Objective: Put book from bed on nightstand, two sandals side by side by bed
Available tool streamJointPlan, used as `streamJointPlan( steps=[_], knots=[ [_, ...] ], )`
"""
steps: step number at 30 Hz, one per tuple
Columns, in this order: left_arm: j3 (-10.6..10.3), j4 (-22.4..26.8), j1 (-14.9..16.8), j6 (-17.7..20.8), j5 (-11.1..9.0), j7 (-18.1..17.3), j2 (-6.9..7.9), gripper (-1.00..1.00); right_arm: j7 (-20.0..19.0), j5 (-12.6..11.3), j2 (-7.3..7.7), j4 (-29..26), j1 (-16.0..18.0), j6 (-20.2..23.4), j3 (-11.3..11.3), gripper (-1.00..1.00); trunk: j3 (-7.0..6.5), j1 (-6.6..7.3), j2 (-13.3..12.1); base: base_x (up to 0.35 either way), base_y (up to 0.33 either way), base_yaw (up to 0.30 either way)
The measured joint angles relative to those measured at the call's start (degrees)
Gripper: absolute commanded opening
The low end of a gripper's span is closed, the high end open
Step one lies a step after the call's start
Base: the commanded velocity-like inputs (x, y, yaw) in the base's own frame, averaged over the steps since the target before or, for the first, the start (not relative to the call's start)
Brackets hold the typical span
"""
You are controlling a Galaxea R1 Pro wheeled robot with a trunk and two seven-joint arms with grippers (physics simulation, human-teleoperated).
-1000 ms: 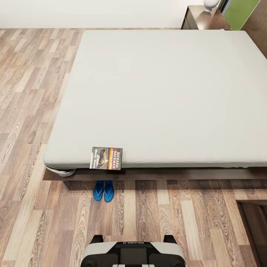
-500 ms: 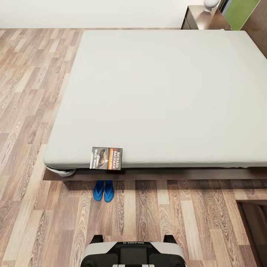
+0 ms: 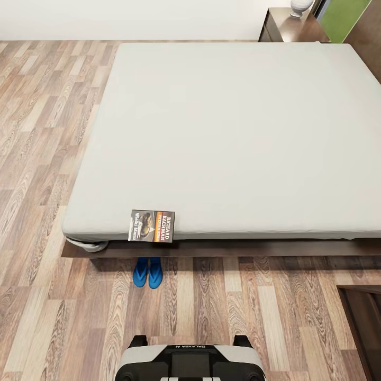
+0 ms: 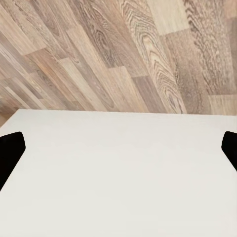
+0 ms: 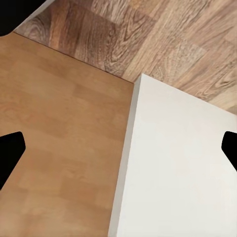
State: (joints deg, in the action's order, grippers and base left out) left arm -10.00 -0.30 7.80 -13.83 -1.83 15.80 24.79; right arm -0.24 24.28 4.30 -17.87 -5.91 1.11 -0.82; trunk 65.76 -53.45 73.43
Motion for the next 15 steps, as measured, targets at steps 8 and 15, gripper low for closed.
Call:
streamJointPlan(
  steps=[8,15],
  knots=[
    [0.0,0.0,0.0,0.0,0.0,0.0,0.00,1.00,0.1,0.0,0.31,-0.1,0.0,0.0,-0.1,1.00,0.00,0.00,0.0,0.000,0.000,0.000],
    [0.0,0.0,0.0,-0.1,0.0,0.0,0.00,1.00,0.1,0.1,0.50,-0.2,0.1,0.0,-0.2,1.00,0.00,0.00,0.0,0.000,0.000,0.000]
  ],
)
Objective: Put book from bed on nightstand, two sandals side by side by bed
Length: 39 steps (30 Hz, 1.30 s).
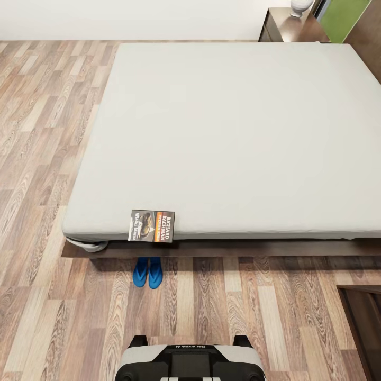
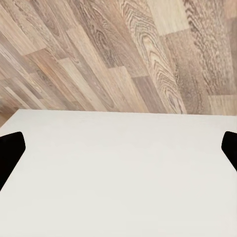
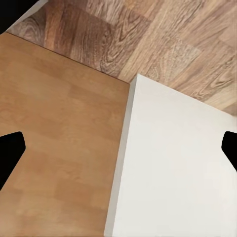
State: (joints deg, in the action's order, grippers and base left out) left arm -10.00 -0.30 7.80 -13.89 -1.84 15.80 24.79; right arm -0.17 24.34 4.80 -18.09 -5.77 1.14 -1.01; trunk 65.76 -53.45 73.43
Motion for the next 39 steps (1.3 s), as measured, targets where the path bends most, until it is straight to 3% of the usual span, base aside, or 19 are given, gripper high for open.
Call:
streamJointPlan(
  steps=[9,19,29,39],
  knots=[
    [0.0,0.0,0.0,0.0,0.0,0.0,0.00,1.00,0.0,0.0,0.99,0.2,1.8,0.1,-0.4,1.00,0.00,0.00,0.0,0.000,0.000,0.000],
    [0.0,0.0,0.0,0.0,0.0,0.0,0.00,1.00,0.1,0.0,1.72,-0.2,3.9,0.1,-3.6,1.00,0.00,0.00,0.0,0.000,0.000,0.000],
    [0.0,0.0,-0.6,0.0,-0.1,0.0,0.00,1.00,0.2,0.1,4.07,-0.6,5.6,0.0,-6.5,1.00,0.00,0.00,0.0,0.000,0.000,0.000],
    [0.0,0.1,-1.4,0.0,-0.1,0.0,0.00,1.00,0.9,0.1,4.59,-2.0,8.1,0.0,-9.1,1.00,0.00,-0.01,0.0,0.000,0.000,0.000]
  ],
)
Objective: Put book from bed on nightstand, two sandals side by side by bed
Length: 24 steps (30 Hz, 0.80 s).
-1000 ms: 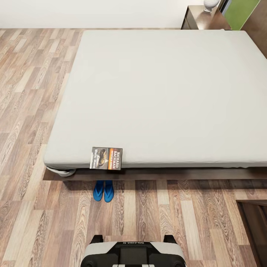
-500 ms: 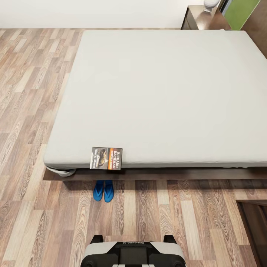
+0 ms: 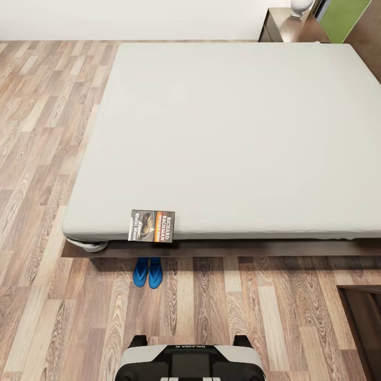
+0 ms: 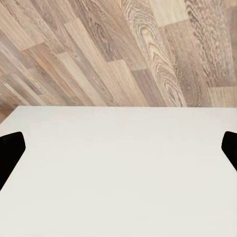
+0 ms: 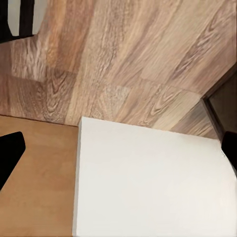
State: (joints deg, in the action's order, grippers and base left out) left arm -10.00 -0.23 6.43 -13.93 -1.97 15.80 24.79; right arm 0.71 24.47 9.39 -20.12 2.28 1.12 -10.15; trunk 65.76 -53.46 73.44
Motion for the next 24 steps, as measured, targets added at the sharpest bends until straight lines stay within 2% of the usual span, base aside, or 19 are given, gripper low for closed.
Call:
streamJointPlan(
  steps=[1,4,11,24],
  knots=[
    [0.0,0.0,0.0,0.0,0.0,0.0,0.00,1.00,0.0,0.0,0.00,0.0,0.0,0.0,0.0,1.00,0.00,0.00,0.0,0.000,0.000,0.000],
    [0.0,0.0,-0.1,0.0,0.0,0.0,0.00,1.00,2.2,0.0,0.03,-0.4,0.6,0.0,-2.2,1.00,0.00,0.00,0.0,0.000,0.000,0.000],
    [0.0,0.0,-0.1,0.0,0.0,0.0,0.00,1.00,4.8,0.0,-0.05,-1.3,2.2,0.0,-3.7,1.00,0.00,0.00,0.0,0.000,0.000,0.000],
    [0.0,0.0,-0.1,0.0,0.0,0.0,-0.03,1.00,8.3,-0.2,-0.59,-2.0,5.1,0.0,-4.2,1.00,0.00,0.00,0.0,0.000,0.000,0.000]
  ],
)
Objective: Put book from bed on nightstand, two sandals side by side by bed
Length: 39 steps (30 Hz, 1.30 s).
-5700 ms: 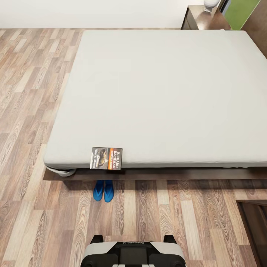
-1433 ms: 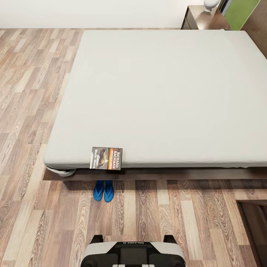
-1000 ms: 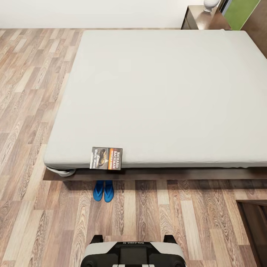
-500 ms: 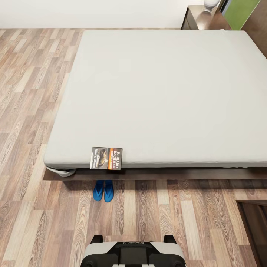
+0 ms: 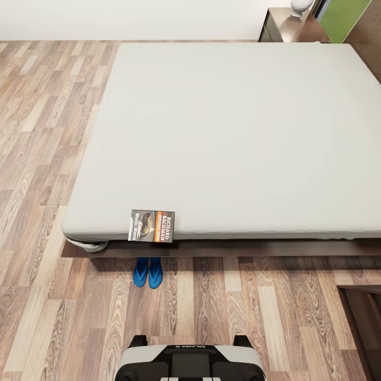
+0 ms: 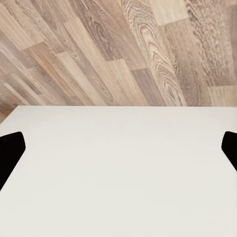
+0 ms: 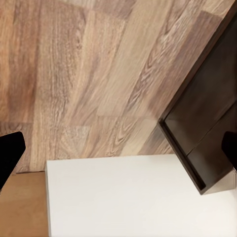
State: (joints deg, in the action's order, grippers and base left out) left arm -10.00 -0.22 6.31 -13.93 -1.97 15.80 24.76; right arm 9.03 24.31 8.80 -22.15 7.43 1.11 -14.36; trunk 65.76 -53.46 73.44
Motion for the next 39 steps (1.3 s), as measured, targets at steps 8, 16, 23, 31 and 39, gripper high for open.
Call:
streamJointPlan(
  steps=[8,16,23,31,39],
  knots=[
    [0.0,0.0,0.0,0.0,0.0,0.0,-0.02,1.00,0.0,-0.1,-0.96,-0.1,2.2,0.0,0.0,1.00,0.00,0.00,0.0,0.000,0.000,0.000],
    [0.0,0.0,0.0,0.0,0.0,0.0,-0.01,1.00,-1.2,-1.2,-2.25,-0.1,4.8,0.0,0.1,1.00,0.00,0.00,0.0,0.000,0.000,0.000],
    [0.0,-0.1,0.0,0.0,0.0,0.0,0.01,1.00,-5.6,-6.1,-2.13,-0.2,6.1,-0.1,0.0,1.00,0.00,0.00,0.0,0.000,0.000,0.000],
    [0.0,-0.1,0.0,0.0,0.0,0.0,-0.05,1.00,-9.5,-9.2,-1.89,-0.6,7.4,-1.7,0.1,1.00,0.00,0.00,0.0,0.000,0.000,0.000],
    [0.0,-0.1,-0.1,0.0,0.0,0.0,-0.06,1.00,-10.4,-9.9,-1.66,-0.9,8.1,-3.8,0.0,1.00,0.00,0.00,0.0,0.000,0.000,0.000]
  ],
)
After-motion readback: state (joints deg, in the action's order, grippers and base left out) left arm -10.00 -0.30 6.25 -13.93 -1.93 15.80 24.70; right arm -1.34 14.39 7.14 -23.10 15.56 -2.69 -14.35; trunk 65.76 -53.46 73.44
